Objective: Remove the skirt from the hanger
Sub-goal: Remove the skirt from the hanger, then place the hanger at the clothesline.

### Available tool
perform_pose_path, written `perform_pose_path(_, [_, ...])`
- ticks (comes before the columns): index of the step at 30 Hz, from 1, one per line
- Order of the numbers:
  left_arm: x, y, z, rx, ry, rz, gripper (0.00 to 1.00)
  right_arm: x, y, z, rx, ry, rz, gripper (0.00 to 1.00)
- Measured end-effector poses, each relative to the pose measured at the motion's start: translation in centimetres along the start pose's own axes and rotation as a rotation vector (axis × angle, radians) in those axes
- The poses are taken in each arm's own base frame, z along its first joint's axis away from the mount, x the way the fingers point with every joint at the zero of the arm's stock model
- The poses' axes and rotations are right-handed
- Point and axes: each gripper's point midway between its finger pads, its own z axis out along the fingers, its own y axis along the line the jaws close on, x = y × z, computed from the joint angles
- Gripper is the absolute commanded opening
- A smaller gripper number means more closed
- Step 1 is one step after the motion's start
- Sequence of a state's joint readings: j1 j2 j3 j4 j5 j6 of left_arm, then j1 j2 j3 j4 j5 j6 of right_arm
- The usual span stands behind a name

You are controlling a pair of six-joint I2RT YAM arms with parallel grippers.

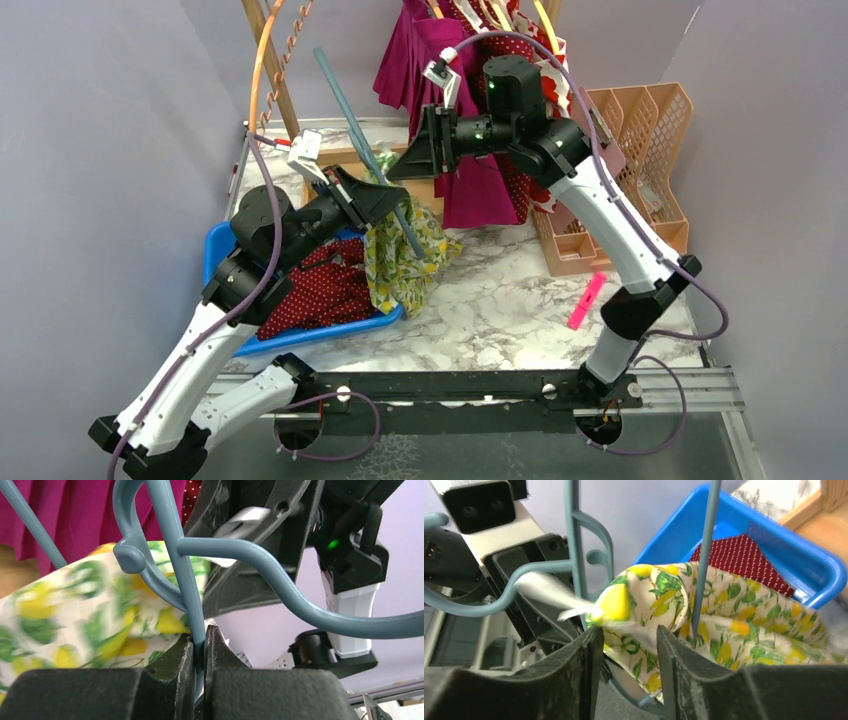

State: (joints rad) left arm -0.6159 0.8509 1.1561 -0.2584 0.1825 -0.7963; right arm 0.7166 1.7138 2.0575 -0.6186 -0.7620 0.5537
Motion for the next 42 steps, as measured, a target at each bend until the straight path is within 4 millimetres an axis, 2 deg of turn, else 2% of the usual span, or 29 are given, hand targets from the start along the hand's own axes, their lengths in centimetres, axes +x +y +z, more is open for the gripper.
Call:
perform_pose_path(3, [-0.2, -0.3, 0.0, 0.006, -0.006, -0.015, 0.00, -1.8, 0.2, -0.3, 0.027, 0.000, -0.055, 0.67])
perform_pose_path(5, [-0.5, -0.4, 0.4, -0.004, -0.006, -0.031, 0.00, -2.6, 0.1, -1.1, 0.051, -0.004, -0.083, 0.95])
perform_pose_path(6, [-0.8, -0.4, 0.6, -0.014, -0.006, -0.040, 0.00, -2.7, -0.4, -1.8, 0.071, -0.002, -0.078, 0.99])
perform_pose_path(7, [-1.1, -0.5, 1.0, -0.028, -0.006, -0.051, 0.00, -2.7, -1.0, -2.7, 0.093, -0.003, -0.074, 0.99])
perform_pose_path(10, [-2.1, -0.6, 2.2, -0.067, -0.010, -0.080, 0.00, -2.0, -3.4, -5.5, 0.162, 0.002, -0.054, 0.91])
perform_pose_path(12, [-2.5, -0.4, 3.0, -0.100, -0.008, -0.108, 0.00, -0.5, -4.2, -6.7, 0.178, 0.013, -0.036, 0.90])
perform_pose_path(14, [-2.5, 0.2, 3.5, -0.136, -0.005, -0.137, 0.00, 1.5, -3.8, -7.3, 0.160, 0.029, -0.028, 0.87])
perform_pose_path(17, [-2.1, 1.2, 3.9, -0.192, 0.003, -0.183, 0.00, 3.7, -2.0, -7.8, 0.096, 0.027, -0.052, 0.81])
perform_pose_path(21, [-1.8, 1.7, 4.5, -0.227, 0.022, -0.221, 0.00, 4.1, 0.3, -7.2, 0.022, -0.009, -0.128, 0.73])
perform_pose_path(23, [-1.9, 1.6, 5.0, -0.229, 0.024, -0.233, 0.00, 4.1, 0.6, -6.4, -0.009, -0.026, -0.149, 0.66])
perform_pose_path(27, [-1.6, 1.8, 5.0, -0.237, 0.033, -0.244, 0.00, 4.1, 0.0, -4.3, -0.052, -0.031, -0.143, 0.50])
perform_pose_path(33, [-1.4, 1.4, 5.1, -0.224, 0.054, -0.262, 0.00, 4.3, -1.0, -1.9, -0.094, -0.019, -0.119, 0.42])
perform_pose_path(37, [-1.5, 0.5, 5.8, -0.189, 0.076, -0.273, 0.00, 6.1, -1.3, -2.1, -0.101, -0.016, -0.107, 0.42])
perform_pose_path(40, [-0.9, 0.2, 6.0, -0.173, 0.109, -0.282, 0.00, 6.8, -0.5, -3.0, -0.113, -0.034, -0.112, 0.42])
perform_pose_path(42, [-0.7, 0.0, 6.2, -0.158, 0.125, -0.290, 0.00, 6.8, 0.1, -3.7, -0.117, -0.054, -0.118, 0.38])
